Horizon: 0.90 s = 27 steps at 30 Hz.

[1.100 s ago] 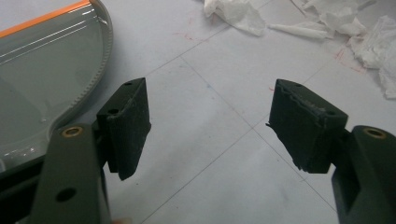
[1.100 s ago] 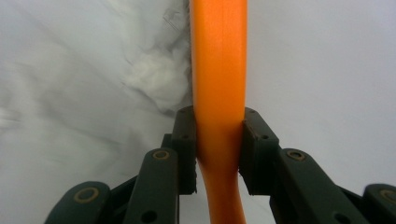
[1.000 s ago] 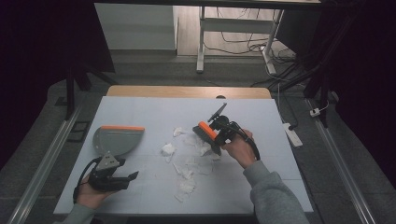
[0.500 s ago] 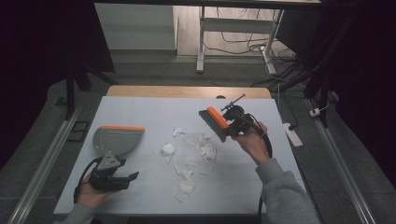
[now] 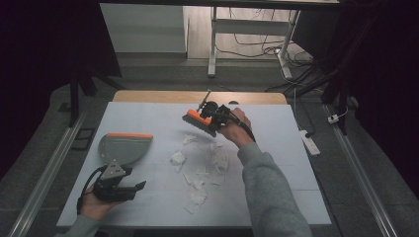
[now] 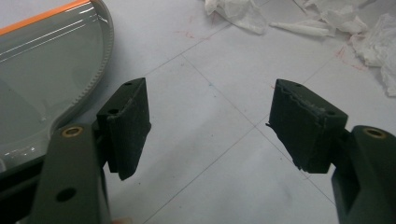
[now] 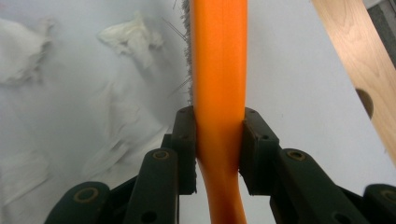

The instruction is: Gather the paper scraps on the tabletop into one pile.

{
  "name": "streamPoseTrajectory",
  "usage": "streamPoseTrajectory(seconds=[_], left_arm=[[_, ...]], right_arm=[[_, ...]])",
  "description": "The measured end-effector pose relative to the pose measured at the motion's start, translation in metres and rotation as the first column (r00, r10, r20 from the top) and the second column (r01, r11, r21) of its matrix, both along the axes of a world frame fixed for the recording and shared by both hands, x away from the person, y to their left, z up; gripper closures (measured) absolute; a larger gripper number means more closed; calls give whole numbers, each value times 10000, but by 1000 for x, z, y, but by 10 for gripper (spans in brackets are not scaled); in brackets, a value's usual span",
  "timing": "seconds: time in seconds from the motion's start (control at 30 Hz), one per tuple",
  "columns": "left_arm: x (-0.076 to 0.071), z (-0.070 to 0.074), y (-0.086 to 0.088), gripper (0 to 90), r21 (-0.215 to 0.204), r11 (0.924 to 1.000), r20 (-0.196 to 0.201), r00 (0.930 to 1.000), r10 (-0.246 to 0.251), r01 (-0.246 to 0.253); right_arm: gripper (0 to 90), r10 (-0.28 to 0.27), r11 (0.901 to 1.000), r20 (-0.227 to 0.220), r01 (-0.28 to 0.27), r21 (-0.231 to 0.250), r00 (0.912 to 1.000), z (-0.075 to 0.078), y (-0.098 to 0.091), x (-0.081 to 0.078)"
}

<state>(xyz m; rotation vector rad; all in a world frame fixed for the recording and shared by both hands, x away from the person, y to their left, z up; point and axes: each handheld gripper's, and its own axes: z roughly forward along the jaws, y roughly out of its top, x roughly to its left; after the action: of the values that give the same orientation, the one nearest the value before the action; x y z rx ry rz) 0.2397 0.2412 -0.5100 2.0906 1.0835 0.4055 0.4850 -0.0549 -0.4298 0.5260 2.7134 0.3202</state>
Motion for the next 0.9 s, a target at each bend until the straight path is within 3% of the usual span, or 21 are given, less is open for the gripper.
streamPoseTrajectory(seconds=[0.07, 0.2, 0.33, 0.4, 0.57, 0.6, 0.63, 0.67, 0.77, 0.87, 0.9], left_arm=[[0, 0, 0, 299, 11, 10000, 19, 10000, -1, 1], [0, -1, 1, 300, -6, 10000, -21, 10000, 0, 0], [1, -1, 2, 301, -18, 10000, -50, 10000, 3, -3], [1, -2, 3, 301, -35, 10000, -47, 10000, 34, -34], [0, -1, 3, 301, -47, 10000, 8, 10000, 49, -49], [0, -1, 3, 301, -51, 10000, 10, 10000, 50, -50], [-1, -1, 3, 301, -66, 10000, -7, 10000, 55, -55], [-1, -1, 3, 301, -66, 10000, -11, 10000, 68, -68], [-1, -1, 4, 301, -54, 9999, -6, 10000, 85, -85], [-1, -1, 4, 301, -51, 10000, -20, 10000, 81, -81], [-1, -1, 3, 301, -49, 10000, -25, 10000, 84, -84]], right_arm=[[707, 2, 9997, -57, -3, -232, 10000, -5, 7, 6], [707, 520, 9971, -55, -523, -545, 9986, -15, 17, 16], [707, 982, 9900, -163, -993, -998, 9950, -23, 29, 18], [708, 1256, 9869, -322, -1282, -980, 9916, -25, 34, 15], [710, 2051, 9645, -420, -2093, -1608, 9778, -27, 41, -2], [710, 2028, 9660, -567, -2092, -1522, 9776, -27, 41, -7], [710, 2270, 9582, -665, -2350, -1633, 9716, -25, 41, -11], [710, 2246, 9574, -869, -2364, -1659, 9706, -25, 40, -18], [710, 2710, 9387, -975, -2853, -1935, 9576, -24, 38, -35], [709, 2978, 9313, -1086, -3136, -1854, 9484, -20, 31, -47], [709, 3154, 9307, -929, -3270, -1642, 9444, -19, 29, -49]])
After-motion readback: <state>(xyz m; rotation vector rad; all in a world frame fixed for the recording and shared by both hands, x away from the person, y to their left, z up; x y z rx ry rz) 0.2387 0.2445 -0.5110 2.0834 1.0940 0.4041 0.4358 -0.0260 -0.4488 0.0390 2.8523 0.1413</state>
